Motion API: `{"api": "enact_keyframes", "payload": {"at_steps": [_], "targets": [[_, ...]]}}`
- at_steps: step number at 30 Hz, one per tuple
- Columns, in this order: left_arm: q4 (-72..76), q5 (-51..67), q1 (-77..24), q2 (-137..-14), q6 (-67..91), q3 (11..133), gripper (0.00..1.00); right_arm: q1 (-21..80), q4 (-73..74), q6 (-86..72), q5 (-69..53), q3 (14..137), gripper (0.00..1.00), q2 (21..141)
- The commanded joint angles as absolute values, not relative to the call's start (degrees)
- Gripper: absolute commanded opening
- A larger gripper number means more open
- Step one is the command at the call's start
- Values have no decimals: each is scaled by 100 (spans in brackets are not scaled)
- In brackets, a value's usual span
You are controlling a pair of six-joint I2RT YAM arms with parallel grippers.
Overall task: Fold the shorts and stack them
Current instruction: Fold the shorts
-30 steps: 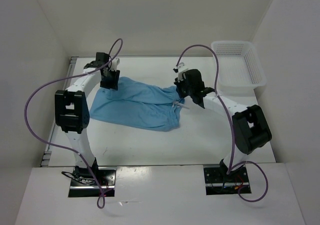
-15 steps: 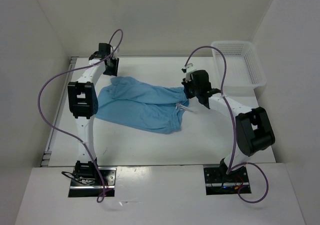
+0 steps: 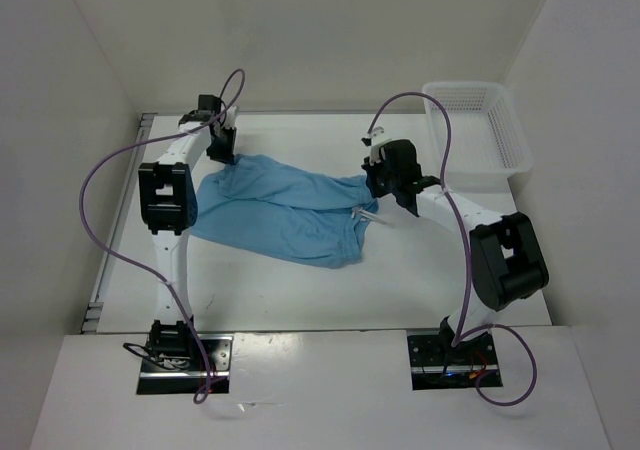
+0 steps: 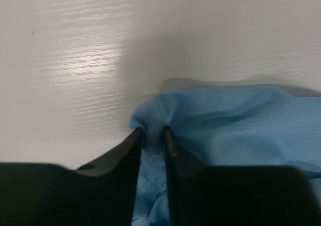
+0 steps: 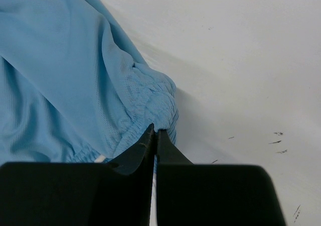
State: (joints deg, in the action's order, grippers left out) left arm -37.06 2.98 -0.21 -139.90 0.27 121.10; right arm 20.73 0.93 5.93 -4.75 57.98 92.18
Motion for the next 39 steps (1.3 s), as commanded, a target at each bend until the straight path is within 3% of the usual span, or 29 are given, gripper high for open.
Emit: {"api": "enact_keyframes", "payload": {"at_steps": [1,2,7,16,29,34,37,39], "targets": [[-4112,720,-105,-14273,0,12234,24,2074,105,677,-475,6064,0,9229],[-4113,999,-105,-14273,0,12234,7,2074,105,677,-414,6117,0,9229],[-3701,1345,-1,-13449,0,11918,1,2074,-8,625,-299,6231,0,9168],[-3700,1187,308,-12323,0,12770,0,2013,-185,571,-246,6521,0,9062],[-3743,703,413,-11689,0,12165,0,1960,-360,519,-132,6232,0,8815],[-3683,264,474,-11436,0,11261,0,1960,-474,448,-448,5898,0,8631],[-3419,885,711,-10813,0,10557,0,2013,-536,448,-501,5599,0,8403],[-3567,2114,931,-10513,0,10380,0,2065,-536,509,-501,5424,0,8350]]}}
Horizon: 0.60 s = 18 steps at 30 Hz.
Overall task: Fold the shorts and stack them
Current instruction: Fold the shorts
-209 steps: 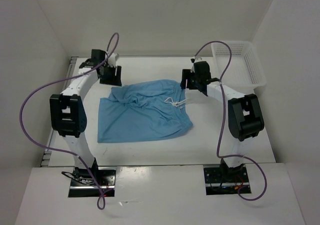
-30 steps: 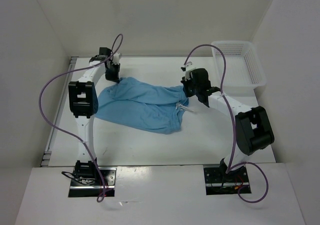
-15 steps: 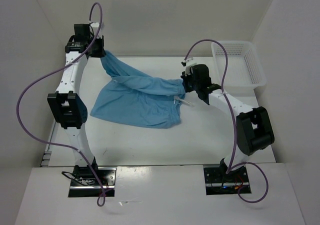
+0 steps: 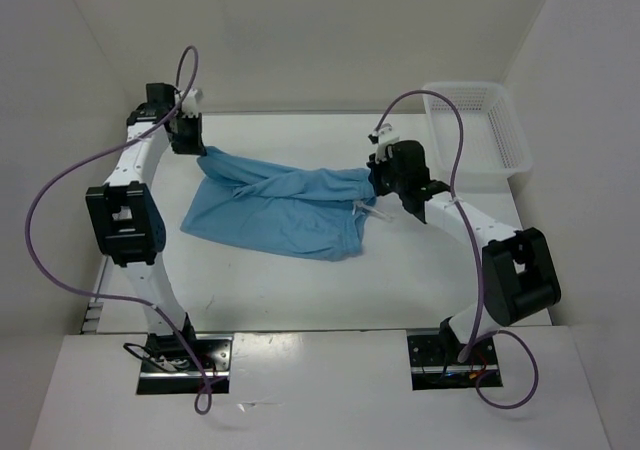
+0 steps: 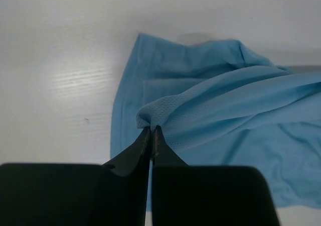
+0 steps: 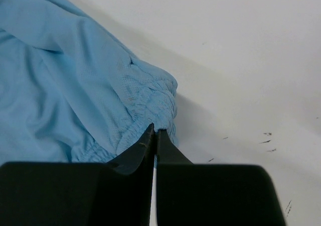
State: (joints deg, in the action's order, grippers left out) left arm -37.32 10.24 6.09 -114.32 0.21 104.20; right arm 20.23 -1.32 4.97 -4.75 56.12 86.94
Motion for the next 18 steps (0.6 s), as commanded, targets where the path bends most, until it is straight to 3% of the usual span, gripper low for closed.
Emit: {"api": "enact_keyframes", "payload": {"at_steps": [1,3,6,13,18], "targets": [[-3786,2423,932,-10442,0,10302,0,2065,-536,510,-501,5423,0,8280],[-3841,2532,774,-10389,0,9960,0,2118,-598,510,-501,5344,0,8279],[-3517,1610,580,-10389,0,9545,0,2118,-598,510,-449,5536,0,8682],[-3577,1284,571,-11695,0,11810,0,2118,-667,255,-411,6652,0,9272],[-3647,809,369,-12688,0,12742,10,2171,-668,369,-677,6216,0,9080]]}}
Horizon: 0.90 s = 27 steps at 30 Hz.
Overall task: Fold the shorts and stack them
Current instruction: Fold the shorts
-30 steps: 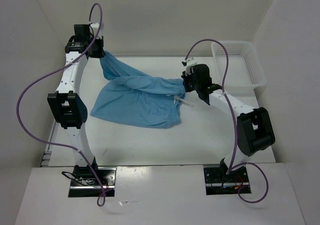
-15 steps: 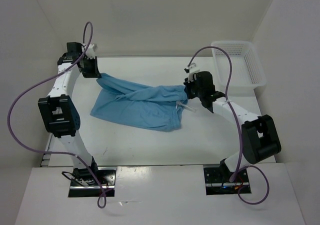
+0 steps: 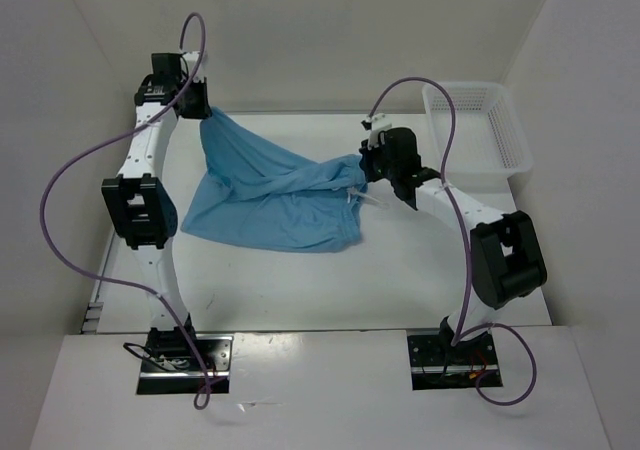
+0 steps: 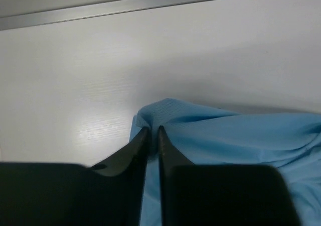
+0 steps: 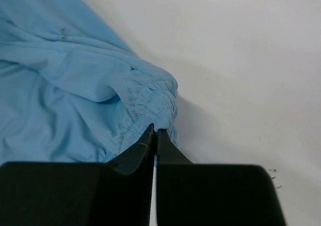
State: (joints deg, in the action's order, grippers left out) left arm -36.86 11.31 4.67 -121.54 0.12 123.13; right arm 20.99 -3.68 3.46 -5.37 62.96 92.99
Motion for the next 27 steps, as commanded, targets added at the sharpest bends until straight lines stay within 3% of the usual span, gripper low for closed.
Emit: {"api": "enact_keyframes", "payload": {"at_steps": [1,3,6,9,15,20,27], "targets": [[-3752,748,317,-12831,0,12875,21,2171,-668,369,-677,6118,0,9009],[-3849,677,316,-13277,0,13147,50,2171,-668,369,-738,5934,0,8957],[-4305,554,264,-13613,0,13762,65,2224,-668,316,-738,5880,0,8956],[-4438,554,264,-13282,0,13441,66,2276,-668,264,-738,5880,0,8956],[-4068,-183,211,-12165,0,11097,68,2276,-668,211,-791,5775,0,8956],[-4315,17,431,-11971,0,9925,46,2329,-668,158,-791,5669,0,8956],[-4254,668,501,-12093,0,9501,45,2329,-721,158,-791,5669,0,8956]]}}
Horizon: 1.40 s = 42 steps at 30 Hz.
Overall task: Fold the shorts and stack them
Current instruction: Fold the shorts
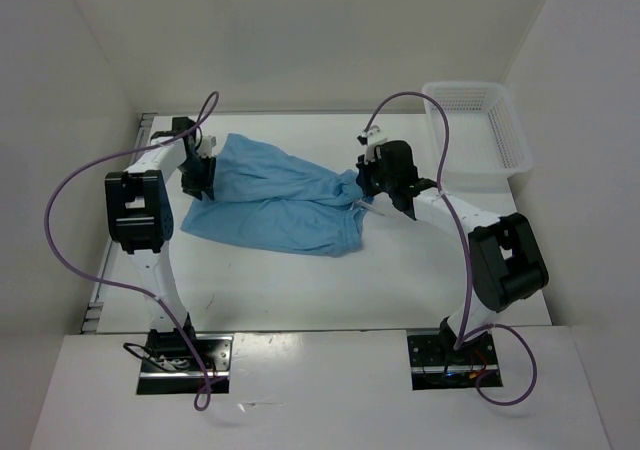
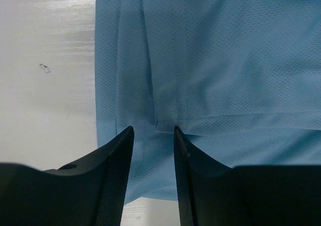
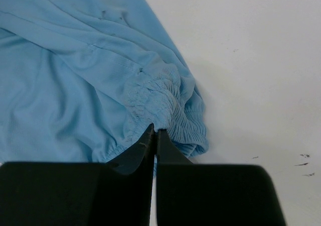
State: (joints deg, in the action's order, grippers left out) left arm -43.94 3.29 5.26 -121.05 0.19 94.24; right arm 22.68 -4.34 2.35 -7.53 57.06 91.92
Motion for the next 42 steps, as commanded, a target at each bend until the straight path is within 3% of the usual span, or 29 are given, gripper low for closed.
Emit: {"api": "enact_keyframes", "payload": {"at_steps": [1,11,14,15,20,21,27,30,32,42], "targets": [[-4254,668,501,-12094,0,9501,45,2329,-721,158,-791,5669,0,8956],[-4324,1063,501,-12462,0,9615,49,2329,-668,264,-791,5607,0,8903],[-4377,984,501,-12533,0,9615,43,2329,-668,325,-738,5607,0,8903],[-4377,984,501,-12533,0,9615,40,2329,-668,325,-738,5607,0,8903],[-4377,1055,501,-12480,0,9668,2,2329,-668,325,-686,5607,0,8903],[-4377,1055,501,-12480,0,9668,0,2329,-668,325,-686,5607,0,8903],[-4271,757,501,-12199,0,10106,3,2329,-668,430,-414,5730,0,8903],[-4271,625,501,-12199,0,10178,28,2329,-615,431,-483,5880,0,8964],[-4271,624,501,-12199,0,10099,34,2329,-615,431,-536,5880,0,8965],[-4271,800,501,-12428,0,9826,36,2329,-615,431,-536,5827,0,8912]]}}
